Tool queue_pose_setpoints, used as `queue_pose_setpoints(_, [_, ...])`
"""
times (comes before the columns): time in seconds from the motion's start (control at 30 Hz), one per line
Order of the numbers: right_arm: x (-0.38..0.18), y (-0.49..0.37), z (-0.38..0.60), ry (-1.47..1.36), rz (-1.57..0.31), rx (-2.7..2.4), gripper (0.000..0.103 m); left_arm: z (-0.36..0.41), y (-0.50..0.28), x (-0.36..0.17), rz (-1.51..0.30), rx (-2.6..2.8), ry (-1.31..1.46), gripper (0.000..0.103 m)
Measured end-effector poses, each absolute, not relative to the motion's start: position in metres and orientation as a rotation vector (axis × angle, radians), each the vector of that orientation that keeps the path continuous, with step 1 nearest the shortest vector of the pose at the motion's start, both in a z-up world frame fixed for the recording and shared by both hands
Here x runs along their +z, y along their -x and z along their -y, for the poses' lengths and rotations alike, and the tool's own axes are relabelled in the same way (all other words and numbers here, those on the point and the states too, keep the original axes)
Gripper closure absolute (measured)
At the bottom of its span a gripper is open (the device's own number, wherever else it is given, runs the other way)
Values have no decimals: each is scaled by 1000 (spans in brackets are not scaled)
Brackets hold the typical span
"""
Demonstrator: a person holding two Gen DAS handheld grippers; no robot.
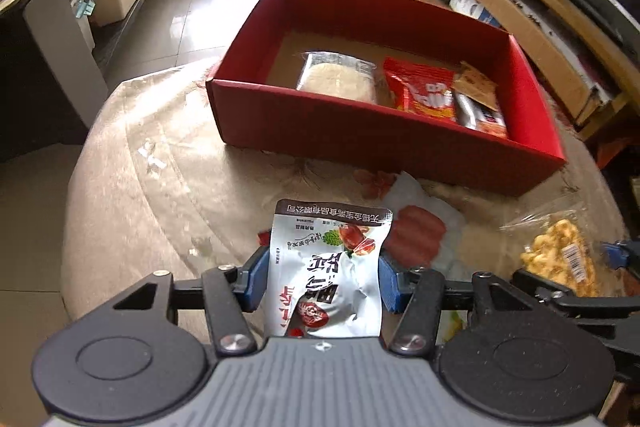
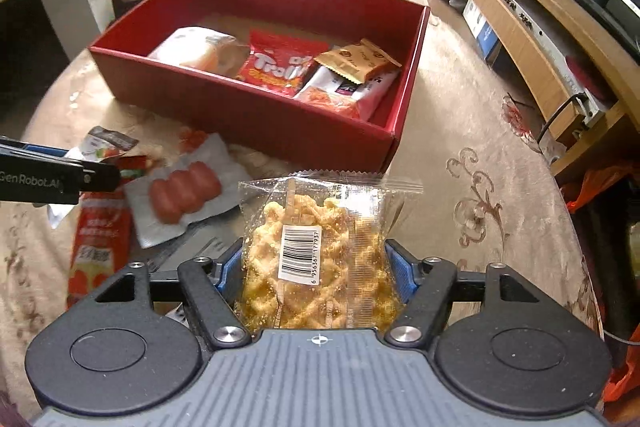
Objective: Organize snacks
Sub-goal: 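Grasp the white jerky pouch with the left tool while the right tool grasps the waffle-cookie bag, then carry the jerky pouch with the left tool while the right tool carries the waffle bag over the box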
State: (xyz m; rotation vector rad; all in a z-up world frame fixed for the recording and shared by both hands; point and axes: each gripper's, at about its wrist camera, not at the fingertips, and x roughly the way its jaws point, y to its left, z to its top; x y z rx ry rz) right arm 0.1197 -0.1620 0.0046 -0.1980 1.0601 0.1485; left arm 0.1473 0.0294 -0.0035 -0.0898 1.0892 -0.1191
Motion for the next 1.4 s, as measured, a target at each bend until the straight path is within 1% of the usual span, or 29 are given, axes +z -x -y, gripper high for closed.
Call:
queue_pose_setpoints(0.47, [13, -82, 164, 149, -1035, 143, 27, 1, -99, 5, -1065, -175, 55, 50])
queue_pose_setpoints(0.87, [29, -60, 172, 109, -971, 124, 27, 16, -85, 34, -970, -205, 35, 50])
queue_pose_setpoints(1.4, [41, -74, 183, 82, -894, 81, 27, 20, -90, 39, -920, -157, 21, 50])
